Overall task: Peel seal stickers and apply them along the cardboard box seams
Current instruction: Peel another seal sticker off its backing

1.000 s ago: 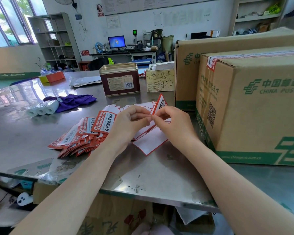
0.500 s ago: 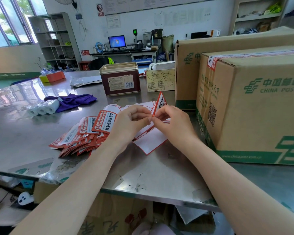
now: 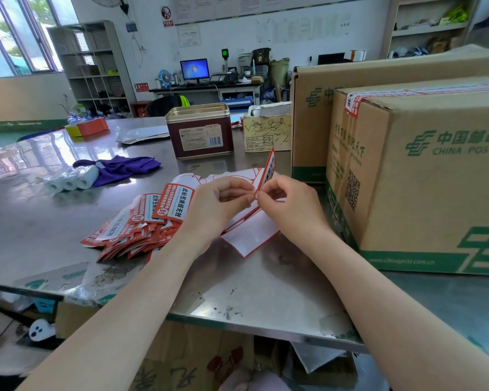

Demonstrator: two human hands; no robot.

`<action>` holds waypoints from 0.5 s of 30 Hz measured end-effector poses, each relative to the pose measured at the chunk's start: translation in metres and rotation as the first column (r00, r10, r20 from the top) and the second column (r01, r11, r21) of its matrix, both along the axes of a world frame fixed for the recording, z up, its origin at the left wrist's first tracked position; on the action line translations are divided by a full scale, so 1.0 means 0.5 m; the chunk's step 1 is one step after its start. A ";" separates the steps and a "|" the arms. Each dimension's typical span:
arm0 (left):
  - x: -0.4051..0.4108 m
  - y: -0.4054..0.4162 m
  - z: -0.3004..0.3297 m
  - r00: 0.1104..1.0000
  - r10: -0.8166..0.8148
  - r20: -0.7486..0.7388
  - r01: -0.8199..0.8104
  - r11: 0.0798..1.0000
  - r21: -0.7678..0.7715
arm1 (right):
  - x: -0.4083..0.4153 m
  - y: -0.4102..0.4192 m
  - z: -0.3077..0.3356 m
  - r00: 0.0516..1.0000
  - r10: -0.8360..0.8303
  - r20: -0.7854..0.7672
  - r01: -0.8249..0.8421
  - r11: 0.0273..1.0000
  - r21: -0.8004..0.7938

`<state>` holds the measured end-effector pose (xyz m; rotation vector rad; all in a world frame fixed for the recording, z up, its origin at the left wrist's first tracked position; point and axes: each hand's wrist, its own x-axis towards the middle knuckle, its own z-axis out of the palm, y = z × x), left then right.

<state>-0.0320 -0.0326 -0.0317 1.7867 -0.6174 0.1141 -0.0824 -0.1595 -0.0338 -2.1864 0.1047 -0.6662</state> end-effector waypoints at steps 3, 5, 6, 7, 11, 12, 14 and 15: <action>0.000 0.002 0.000 1.000 0.008 0.010 -0.008 0.999 0.044 | 0.004 0.000 -0.001 1.000 -0.005 -0.014 0.005 1.000 0.000; 0.001 0.002 -0.001 1.000 0.006 0.002 -0.006 0.998 0.065 | 0.007 0.000 -0.003 1.000 0.007 -0.023 -0.007 1.000 0.000; 0.000 0.001 0.000 1.000 0.003 -0.008 -0.002 0.998 0.067 | 0.007 0.001 -0.003 1.000 0.015 -0.026 -0.015 1.000 0.003; -0.001 0.000 0.000 1.000 0.001 -0.020 0.001 0.998 0.067 | 0.007 0.001 -0.004 1.000 0.020 -0.024 -0.019 1.000 0.007; -0.004 -0.002 0.001 0.999 -0.014 -0.034 0.017 0.997 0.071 | 0.007 -0.002 -0.001 1.000 0.027 -0.008 -0.026 0.999 0.038; -0.004 -0.002 0.000 0.999 -0.017 -0.031 0.019 0.996 0.083 | 0.007 -0.002 -0.001 1.000 0.027 -0.012 -0.026 0.999 0.044; -0.002 -0.002 -0.001 0.999 0.002 -0.043 0.001 0.998 0.070 | 0.009 -0.001 -0.002 0.999 0.025 -0.022 -0.024 0.998 0.056; -0.001 -0.002 -0.001 0.998 0.020 -0.057 -0.017 0.998 0.053 | 0.010 -0.001 -0.002 0.999 0.025 -0.025 -0.024 0.998 0.062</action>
